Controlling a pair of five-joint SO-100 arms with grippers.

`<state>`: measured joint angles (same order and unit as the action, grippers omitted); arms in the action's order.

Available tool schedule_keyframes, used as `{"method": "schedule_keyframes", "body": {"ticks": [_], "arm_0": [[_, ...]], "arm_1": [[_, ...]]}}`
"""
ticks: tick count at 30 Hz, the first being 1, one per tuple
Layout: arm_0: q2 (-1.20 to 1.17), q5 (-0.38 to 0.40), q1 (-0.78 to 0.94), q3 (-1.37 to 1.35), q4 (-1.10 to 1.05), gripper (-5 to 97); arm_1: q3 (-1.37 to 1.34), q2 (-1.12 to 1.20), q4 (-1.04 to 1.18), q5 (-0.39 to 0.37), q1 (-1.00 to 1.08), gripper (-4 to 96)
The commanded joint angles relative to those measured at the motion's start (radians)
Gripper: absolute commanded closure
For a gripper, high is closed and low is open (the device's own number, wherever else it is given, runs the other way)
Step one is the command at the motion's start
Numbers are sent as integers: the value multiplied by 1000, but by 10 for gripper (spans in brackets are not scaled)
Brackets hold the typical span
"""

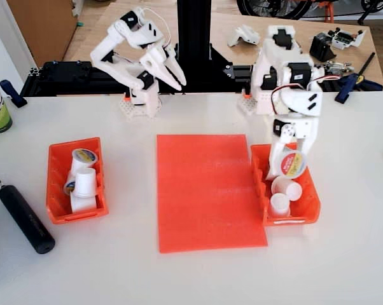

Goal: Sort the coffee pods, blue into left, red into right

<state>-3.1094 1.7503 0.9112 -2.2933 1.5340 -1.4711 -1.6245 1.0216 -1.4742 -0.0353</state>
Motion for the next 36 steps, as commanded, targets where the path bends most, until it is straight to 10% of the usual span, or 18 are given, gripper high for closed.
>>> {"method": "schedule_keyframes", "body": {"ticks": [1,33,36], "arm_0": [[-6,12,-17,-3,-15,853],[20,104,-69,-95,-178,826],[20,175,-74,-95,-178,819]], "arm_1": [[-373,-252,-166,-15,8,790],[-216,-408,186,-61,28,621],[-109,-462,428,-235,32,624]]}}
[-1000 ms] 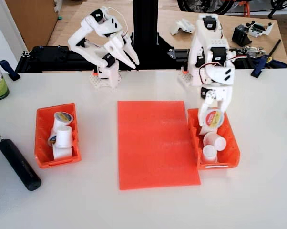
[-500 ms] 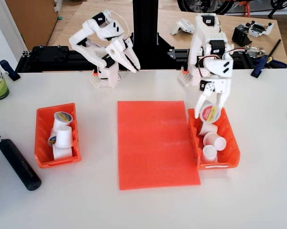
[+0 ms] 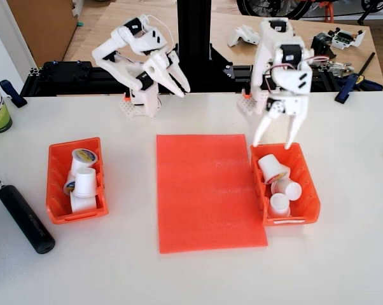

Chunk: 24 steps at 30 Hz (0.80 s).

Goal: Sort the coffee pods, blue into left, red into right

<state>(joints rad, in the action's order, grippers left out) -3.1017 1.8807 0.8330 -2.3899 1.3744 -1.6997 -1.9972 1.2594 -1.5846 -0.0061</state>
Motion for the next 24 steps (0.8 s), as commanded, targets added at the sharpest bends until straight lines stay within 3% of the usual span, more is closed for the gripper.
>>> {"method": "schedule_keyframes", "body": {"ticks": [1,4,5,8,11,15,19,22,24], "arm_0": [[12,61,-11,5,-20,823],[-14,106,-89,46,9,842],[-12,103,-123,69,17,853],[2,55,-276,89,-8,862],[11,55,-420,89,-9,862],[15,74,-609,58,-17,855],[-8,84,-712,32,-15,852],[-193,189,-782,-133,-21,854],[-216,287,-795,-179,69,826]], "arm_1": [[98,-160,232,-219,-18,634],[-100,-457,161,-480,-152,663],[-156,-520,104,-495,-189,670],[-176,-535,55,-380,-196,662],[-176,-600,67,-350,-202,679],[-225,-747,127,-397,-218,713],[-502,-1068,14,-442,-201,730],[-723,-1295,-2,-609,-187,769],[-736,-1296,0,-638,-176,777]]}}
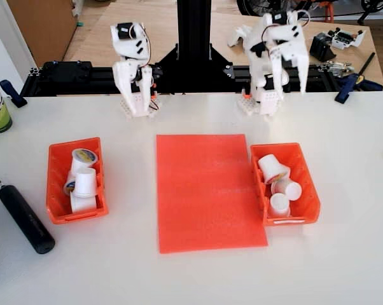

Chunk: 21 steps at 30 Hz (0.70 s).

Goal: Sort the coffee pods, blue into left, red into right

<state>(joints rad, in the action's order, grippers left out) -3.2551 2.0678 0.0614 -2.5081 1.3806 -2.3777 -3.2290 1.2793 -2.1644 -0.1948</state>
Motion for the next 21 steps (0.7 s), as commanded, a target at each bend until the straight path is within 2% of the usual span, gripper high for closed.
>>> {"method": "schedule_keyframes", "body": {"ticks": [1,2,3,6,8,11,13,14,16,19,21], "arm_0": [[-63,101,-20,-64,66,822],[-63,110,-15,-63,67,822],[-63,152,-15,-61,80,822],[-63,337,-9,-69,86,821],[-63,453,-8,-69,61,826],[-64,716,-5,-124,69,828],[-64,854,-3,-216,38,829],[-64,891,-3,-284,-5,829],[-64,900,12,-423,-133,829],[-64,913,25,-660,-382,838],[-64,919,37,-673,-328,838]], "arm_1": [[-66,-64,-40,-57,28,779],[-67,-64,-37,-91,32,780],[-67,-64,-14,-161,32,790],[-87,-64,12,-387,32,807],[-123,-64,-3,-543,32,857],[-181,-64,-12,-744,32,901],[-252,-64,-8,-861,32,910],[-302,-64,-17,-914,32,917],[-436,-64,-74,-991,40,934],[-692,-64,-281,-1012,80,940],[-753,-51,-264,-1022,95,940]]}}
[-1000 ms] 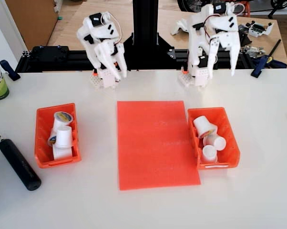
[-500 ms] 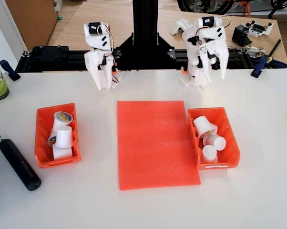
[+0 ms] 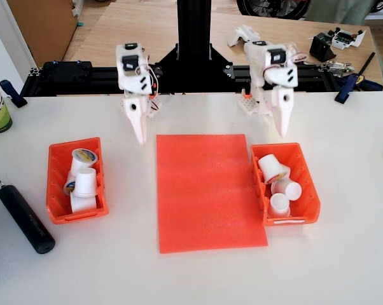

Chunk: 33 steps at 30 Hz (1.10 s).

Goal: Sort the coffee pods, blue into left, red into right

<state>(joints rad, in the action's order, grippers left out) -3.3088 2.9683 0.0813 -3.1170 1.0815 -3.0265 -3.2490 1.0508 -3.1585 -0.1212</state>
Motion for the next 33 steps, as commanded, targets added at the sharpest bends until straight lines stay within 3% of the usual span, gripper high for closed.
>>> {"method": "schedule_keyframes", "body": {"ticks": [1,3,5,7,13,25,30,33], "arm_0": [[-11,18,28,-64,21,838],[-11,57,34,-64,143,838],[6,150,18,-64,158,815],[44,178,25,-64,143,821],[61,183,25,-64,135,830],[17,170,17,-64,158,830],[17,201,26,-64,167,830],[17,193,23,-64,164,826]], "arm_1": [[-103,-44,46,-35,25,940],[-103,-43,204,-26,40,940],[-106,3,210,41,101,929],[-104,34,192,48,181,939],[-104,67,175,44,267,939],[-104,55,163,156,255,922],[-104,55,166,156,249,901],[-104,55,173,101,249,873]]}}
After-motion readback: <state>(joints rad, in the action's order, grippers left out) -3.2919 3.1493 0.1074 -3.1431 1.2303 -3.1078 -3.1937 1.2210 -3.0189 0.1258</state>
